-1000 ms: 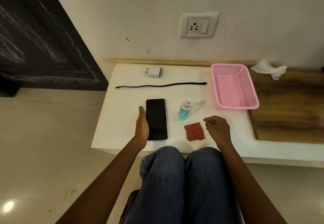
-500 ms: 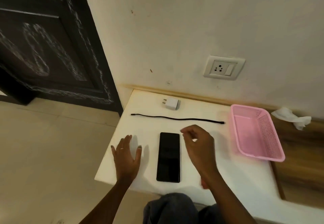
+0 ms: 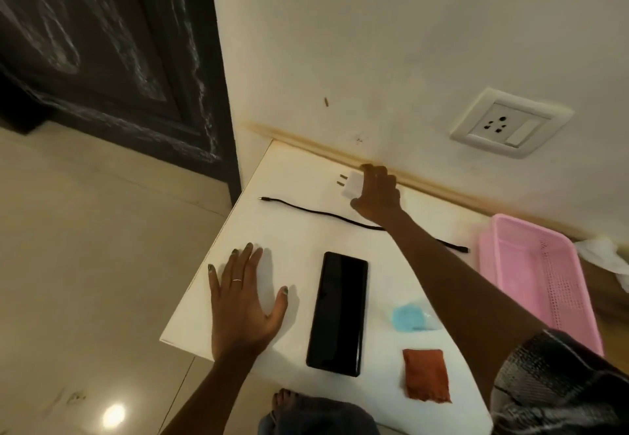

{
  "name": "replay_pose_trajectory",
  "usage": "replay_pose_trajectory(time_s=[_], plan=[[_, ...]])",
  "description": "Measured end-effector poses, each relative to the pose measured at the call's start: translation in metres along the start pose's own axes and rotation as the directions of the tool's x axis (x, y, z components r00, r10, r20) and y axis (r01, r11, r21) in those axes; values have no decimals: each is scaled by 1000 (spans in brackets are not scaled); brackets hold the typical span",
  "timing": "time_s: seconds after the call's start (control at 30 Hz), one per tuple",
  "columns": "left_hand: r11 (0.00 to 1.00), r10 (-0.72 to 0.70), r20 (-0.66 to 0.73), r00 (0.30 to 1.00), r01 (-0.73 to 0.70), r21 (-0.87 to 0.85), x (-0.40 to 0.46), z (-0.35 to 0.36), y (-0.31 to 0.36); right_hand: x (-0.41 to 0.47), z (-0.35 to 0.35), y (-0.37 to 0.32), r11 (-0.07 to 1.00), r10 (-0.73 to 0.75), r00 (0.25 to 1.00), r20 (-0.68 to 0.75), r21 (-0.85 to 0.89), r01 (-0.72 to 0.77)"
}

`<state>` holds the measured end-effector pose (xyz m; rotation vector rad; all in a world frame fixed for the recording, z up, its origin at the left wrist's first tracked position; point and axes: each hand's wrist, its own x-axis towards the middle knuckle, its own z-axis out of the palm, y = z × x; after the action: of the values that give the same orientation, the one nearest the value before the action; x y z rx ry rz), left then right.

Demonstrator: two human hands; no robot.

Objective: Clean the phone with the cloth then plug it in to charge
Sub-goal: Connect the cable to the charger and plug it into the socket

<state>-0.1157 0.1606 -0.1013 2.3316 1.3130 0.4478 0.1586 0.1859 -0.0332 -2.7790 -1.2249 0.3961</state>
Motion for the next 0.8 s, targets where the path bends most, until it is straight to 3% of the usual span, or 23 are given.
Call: replay_pose_trajectory(time_s=[0.13, 0.37, 0.53, 0.67, 0.8], plan=[[1000, -1, 6, 1000, 1, -15, 1, 1, 0, 16, 11, 4, 998, 9, 997, 81, 66, -15], [999, -22, -4, 1000, 22, -37, 1, 1, 2, 5, -1, -12, 967, 11, 1000, -19, 253, -6], [997, -66, 2, 998, 66, -33, 4, 1, 3, -43, -7, -53, 917, -149, 988, 42, 379, 122], [995, -98, -10, 995, 97, -23, 3, 2, 4, -95, 1, -80, 902, -296, 944, 143, 366, 228], [994, -105, -26, 994, 104, -18, 2, 2, 5, -123, 11, -94, 903, -334, 925, 179, 341, 260]])
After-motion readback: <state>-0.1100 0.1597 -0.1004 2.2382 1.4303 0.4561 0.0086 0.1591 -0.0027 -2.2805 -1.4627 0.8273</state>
